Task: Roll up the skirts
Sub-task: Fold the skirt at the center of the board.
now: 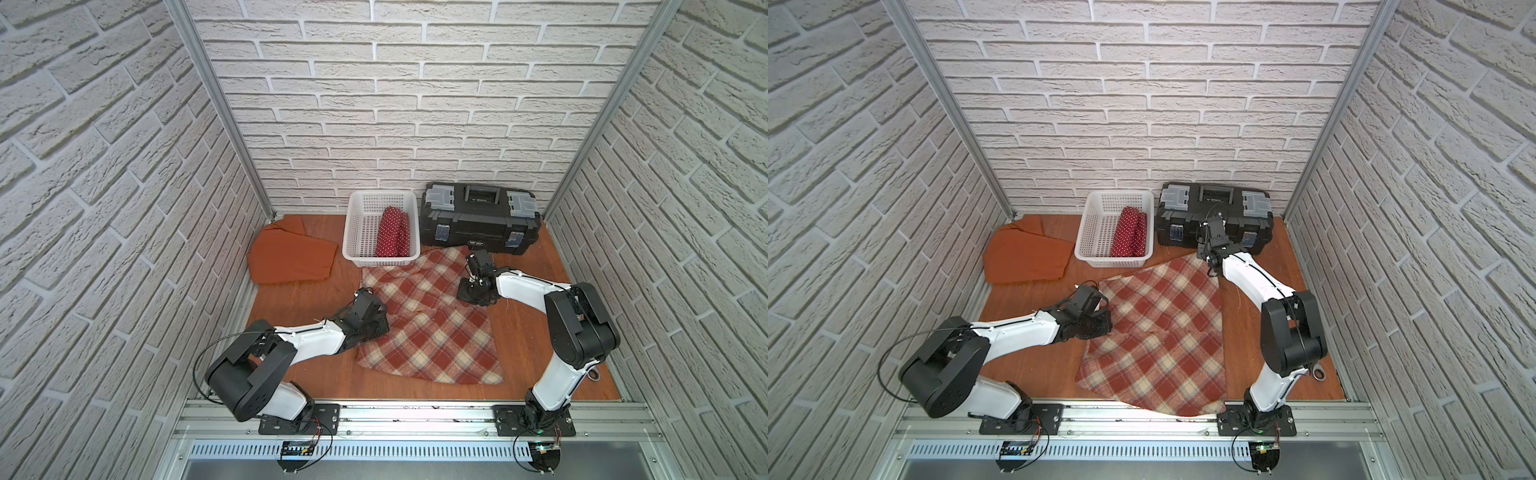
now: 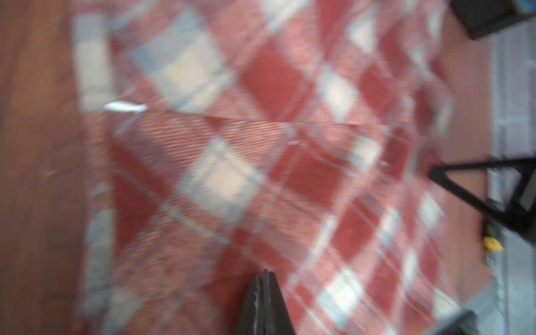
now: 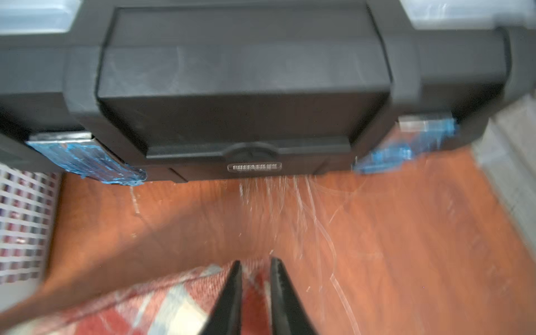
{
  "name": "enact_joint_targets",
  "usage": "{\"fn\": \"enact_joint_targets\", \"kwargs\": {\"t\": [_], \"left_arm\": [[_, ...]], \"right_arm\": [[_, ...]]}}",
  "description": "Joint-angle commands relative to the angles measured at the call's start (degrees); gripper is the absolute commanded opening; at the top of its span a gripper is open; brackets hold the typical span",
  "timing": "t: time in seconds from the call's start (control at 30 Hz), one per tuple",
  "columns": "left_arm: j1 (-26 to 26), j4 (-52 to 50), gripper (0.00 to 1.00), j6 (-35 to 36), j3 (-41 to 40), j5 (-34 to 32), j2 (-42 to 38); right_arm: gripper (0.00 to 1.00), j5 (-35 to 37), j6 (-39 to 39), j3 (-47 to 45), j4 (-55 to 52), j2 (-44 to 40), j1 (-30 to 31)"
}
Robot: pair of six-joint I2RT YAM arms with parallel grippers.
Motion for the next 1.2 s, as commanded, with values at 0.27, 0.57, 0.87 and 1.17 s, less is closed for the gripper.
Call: {"fn": "enact_joint_targets", "kwargs": {"t": [0.27,0.57,0.87,1.17], "left_arm": [[1.5,-11.7,0.62,4.0,3.8,-6.5,-13.7],[-9.0,-1.1,0.00,-6.3,-0.5,-4.6,-10.0],[-4.9,10.0,0.00,-8.5,-5.3,-6.4,0.6],[0.9,13.0,0.00,-6.9,-2.7,-3.1,5.7]], "right_arm": [[0.32,-6.5,6.7,-10.9,-7.3,-12.3,3.0],[0.02,-17.5,14.4,-29.6,-4.1,-15.5,9.8],[0.02,-17.6,16.7,-32.5,-3.5,-8.9,9.7],[0.02,-21.3,14.2,-22.1,-5.6,2.7,3.4]]}}
